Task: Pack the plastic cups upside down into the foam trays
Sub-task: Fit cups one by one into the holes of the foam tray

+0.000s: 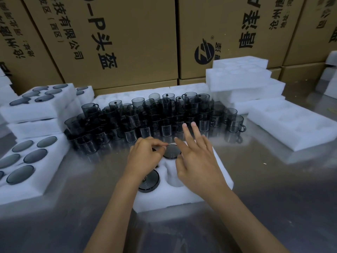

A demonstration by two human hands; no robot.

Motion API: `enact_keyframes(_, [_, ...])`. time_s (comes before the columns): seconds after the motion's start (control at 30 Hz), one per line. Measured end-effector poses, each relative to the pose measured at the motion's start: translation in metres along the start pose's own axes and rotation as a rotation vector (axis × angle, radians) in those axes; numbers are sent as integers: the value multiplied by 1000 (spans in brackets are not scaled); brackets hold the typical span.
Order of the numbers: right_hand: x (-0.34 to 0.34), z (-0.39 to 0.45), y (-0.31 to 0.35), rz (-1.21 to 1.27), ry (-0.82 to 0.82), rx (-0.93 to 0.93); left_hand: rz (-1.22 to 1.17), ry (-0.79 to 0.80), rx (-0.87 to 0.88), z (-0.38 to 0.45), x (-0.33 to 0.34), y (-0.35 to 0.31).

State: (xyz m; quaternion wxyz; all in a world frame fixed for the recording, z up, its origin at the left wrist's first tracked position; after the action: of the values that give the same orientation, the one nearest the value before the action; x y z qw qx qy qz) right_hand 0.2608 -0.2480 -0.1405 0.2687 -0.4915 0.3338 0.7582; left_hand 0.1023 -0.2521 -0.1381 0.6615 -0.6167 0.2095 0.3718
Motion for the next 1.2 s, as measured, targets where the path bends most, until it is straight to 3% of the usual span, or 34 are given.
enact_keyframes(0.13, [-15,0,-24,121,-180,13,-30,-20,40,0,2,7])
enact_keyframes(0.33, [3,29,-133,620,-249,509,-73,-20,42,2,2,10])
enact_keyframes(0.5, [21,45,-157,561,-299,634,-105,-18,41,1,3,13])
enact_keyframes(0.63, [11,41,-163,301,-528,780,-100,-19,39,1,3,13])
enact_keyframes(0.73, [11,41,-176,385,-473,902,-109,-17,30,0,2,11])
enact_keyframes(0.8, [12,44,-181,406,-451,917,-111,-11,27,-1,2,10])
enact_keyframes(0.97, [14,40,-186,527,-591,928,-102,-9,19,-2,1,9])
enact_keyframes(1.2, [19,20,-186,699,-498,821,-53,-12,-16,-5,-1,5])
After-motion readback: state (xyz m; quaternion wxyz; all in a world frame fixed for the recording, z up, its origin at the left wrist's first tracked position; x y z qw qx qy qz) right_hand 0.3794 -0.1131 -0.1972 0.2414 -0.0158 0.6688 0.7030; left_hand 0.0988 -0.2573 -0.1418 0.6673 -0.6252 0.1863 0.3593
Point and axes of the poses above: each hand's wrist, its own z-axis towards the middle knuckle, its own x-axis out of the palm, y = z × x, the point moved 4 cm from there along z, towards the middle knuckle, and after that the axes turned 7 degrees about y, right-handed, at the moved point
